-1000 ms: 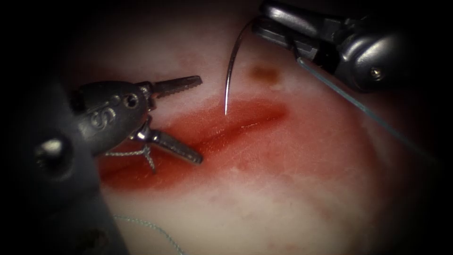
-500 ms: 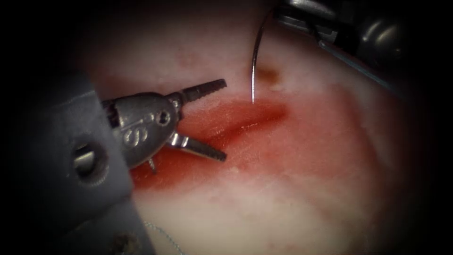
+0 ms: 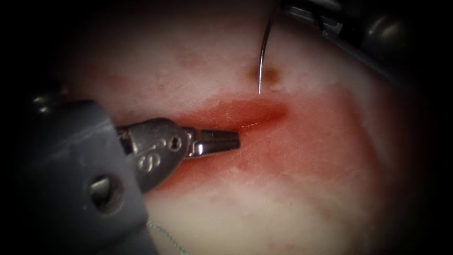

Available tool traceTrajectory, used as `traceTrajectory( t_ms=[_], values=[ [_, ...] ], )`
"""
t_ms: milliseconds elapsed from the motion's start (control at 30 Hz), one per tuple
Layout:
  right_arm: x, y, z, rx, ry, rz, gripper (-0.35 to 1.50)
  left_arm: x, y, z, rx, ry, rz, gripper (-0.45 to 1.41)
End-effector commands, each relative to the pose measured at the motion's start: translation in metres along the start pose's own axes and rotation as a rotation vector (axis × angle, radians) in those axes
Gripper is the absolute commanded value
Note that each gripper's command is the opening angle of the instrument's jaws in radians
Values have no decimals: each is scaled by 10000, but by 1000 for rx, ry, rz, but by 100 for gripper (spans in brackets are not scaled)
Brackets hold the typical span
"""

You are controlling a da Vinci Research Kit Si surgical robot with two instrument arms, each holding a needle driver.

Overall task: Wound Closure
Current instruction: Throw the needle through the top of the incision.

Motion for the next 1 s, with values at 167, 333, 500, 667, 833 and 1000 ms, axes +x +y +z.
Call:
traceTrajectory(
  t_ms=[167,333,500,667,833,1000],
  values=[
    [-2,7,14,-13,-12,13,-28,10,8,15,-28,19,-103,-45],
    [-2,5,15,-13,-17,17,-28,23,-2,29,-19,23,-86,-45],
    [-1,3,23,2,-40,14,-28,28,-14,37,-27,26,-75,-45],
    [3,-2,35,13,-44,11,-27,22,-18,39,-32,28,-93,-45],
    [7,-4,45,78,-57,-46,-25,28,-20,41,-56,33,-87,-45],
    [10,-2,47,109,-40,-74,-21,32,-20,43,-61,34,-107,-45]
  ],
)
